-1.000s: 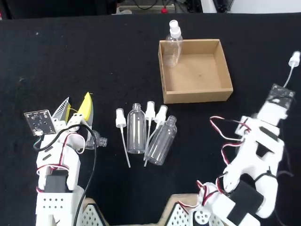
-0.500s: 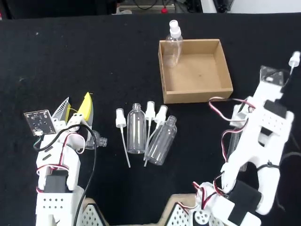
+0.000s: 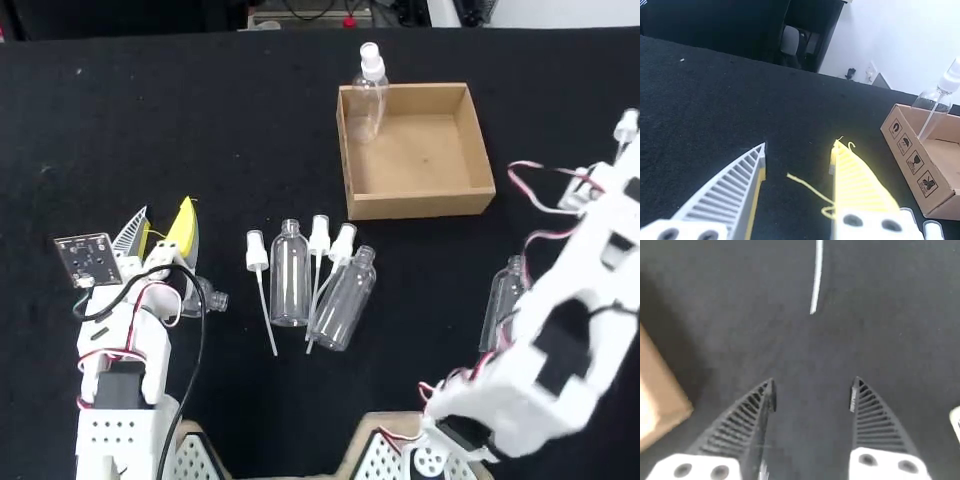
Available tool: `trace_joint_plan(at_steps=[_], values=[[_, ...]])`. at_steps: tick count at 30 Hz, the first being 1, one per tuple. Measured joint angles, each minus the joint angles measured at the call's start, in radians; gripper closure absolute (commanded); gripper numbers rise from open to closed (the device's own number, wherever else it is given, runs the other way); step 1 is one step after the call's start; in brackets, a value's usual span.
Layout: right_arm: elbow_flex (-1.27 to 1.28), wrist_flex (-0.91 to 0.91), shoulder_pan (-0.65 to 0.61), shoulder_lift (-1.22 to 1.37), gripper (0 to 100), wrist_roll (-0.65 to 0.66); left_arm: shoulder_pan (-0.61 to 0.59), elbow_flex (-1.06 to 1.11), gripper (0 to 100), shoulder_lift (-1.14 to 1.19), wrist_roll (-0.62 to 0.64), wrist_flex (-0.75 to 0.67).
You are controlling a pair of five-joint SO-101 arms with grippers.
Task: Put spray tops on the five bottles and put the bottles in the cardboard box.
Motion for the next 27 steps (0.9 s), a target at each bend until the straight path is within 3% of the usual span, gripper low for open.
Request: trace_joint_plan(at_steps=[5,21,27], values=[[-0.29,0.003,0.005,0.316,79.4,-0.038,0.0,0.0,80,0.0,-0.002,0.0],[-1.415,0.275,0.011,1.074,79.7,-0.078,0.0,0.0,80,0.0,-0.002,0.0],[-1.613,0.29,0.011,1.224,79.8,-0.078,0.0,0.0,80,0.0,-0.003,0.0]])
